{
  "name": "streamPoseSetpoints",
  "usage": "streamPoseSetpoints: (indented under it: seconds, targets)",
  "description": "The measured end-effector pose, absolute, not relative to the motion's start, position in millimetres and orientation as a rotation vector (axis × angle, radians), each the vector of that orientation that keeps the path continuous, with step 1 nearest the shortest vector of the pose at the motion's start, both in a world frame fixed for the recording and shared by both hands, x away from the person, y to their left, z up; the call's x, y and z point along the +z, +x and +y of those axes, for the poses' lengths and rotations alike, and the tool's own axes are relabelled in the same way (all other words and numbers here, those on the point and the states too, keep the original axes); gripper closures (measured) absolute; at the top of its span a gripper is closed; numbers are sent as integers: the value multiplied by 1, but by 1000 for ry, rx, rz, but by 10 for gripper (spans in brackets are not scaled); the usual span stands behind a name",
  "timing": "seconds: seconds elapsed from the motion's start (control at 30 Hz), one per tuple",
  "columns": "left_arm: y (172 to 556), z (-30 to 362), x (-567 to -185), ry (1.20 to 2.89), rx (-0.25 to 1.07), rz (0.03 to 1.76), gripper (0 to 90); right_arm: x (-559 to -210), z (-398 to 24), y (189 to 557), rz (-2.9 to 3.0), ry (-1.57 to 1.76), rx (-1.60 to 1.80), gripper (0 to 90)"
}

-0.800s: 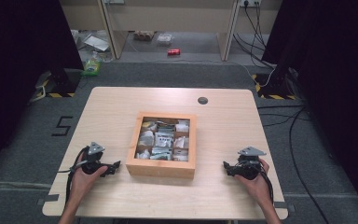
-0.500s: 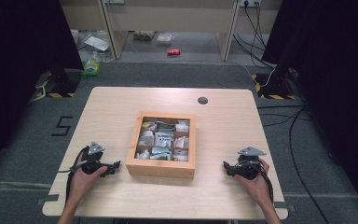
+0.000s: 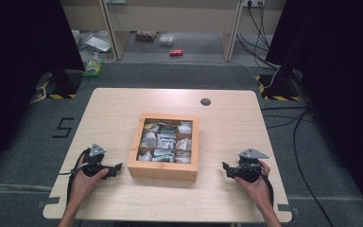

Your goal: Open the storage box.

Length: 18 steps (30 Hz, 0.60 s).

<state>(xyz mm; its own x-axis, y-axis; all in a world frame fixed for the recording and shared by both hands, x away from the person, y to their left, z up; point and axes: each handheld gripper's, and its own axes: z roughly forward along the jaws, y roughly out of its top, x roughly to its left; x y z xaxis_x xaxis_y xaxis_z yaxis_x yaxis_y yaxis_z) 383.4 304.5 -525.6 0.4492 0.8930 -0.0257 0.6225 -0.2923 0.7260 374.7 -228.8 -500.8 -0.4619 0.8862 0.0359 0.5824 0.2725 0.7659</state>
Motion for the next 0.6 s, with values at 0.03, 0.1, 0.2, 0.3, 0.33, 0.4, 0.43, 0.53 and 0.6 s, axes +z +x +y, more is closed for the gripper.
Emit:
streamPoseSetpoints:
  seconds: [0.03, 0.1, 0.2, 0.3, 0.33, 0.4, 0.43, 0.53, 0.6]
  targets:
    - [383, 304, -526, 2026, 513, 1264, 0, -499, -227, 373, 2147, 1328, 1039, 202]
    - [383, 304, -526, 2025, 513, 1264, 0, -497, -223, 370, 2143, 1317, 1051, 207]
    - [383, 305, -526, 2026, 513, 1264, 0, -494, -216, 368, 2140, 1297, 1071, 210]
    - [383, 305, -526, 2026, 513, 1264, 0, -495, -211, 360, 2162, 1284, 1090, 211]
    - [383, 305, -526, 2026, 513, 1264, 0, -495, -211, 356, 2171, 1264, 1091, 211]
    - [383, 305, -526, 2026, 513, 1264, 0, -496, -209, 348, 2190, 1252, 1108, 211]
    - [383, 304, -526, 2026, 513, 1264, 0, -496, -208, 345, 2198, 1241, 1115, 211]
    - [383, 304, -526, 2026, 513, 1264, 0, -495, -203, 336, 2221, 1215, 1126, 215]
    - [383, 305, -526, 2026, 513, 1264, 0, -494, -198, 335, 2230, 1194, 1134, 231]
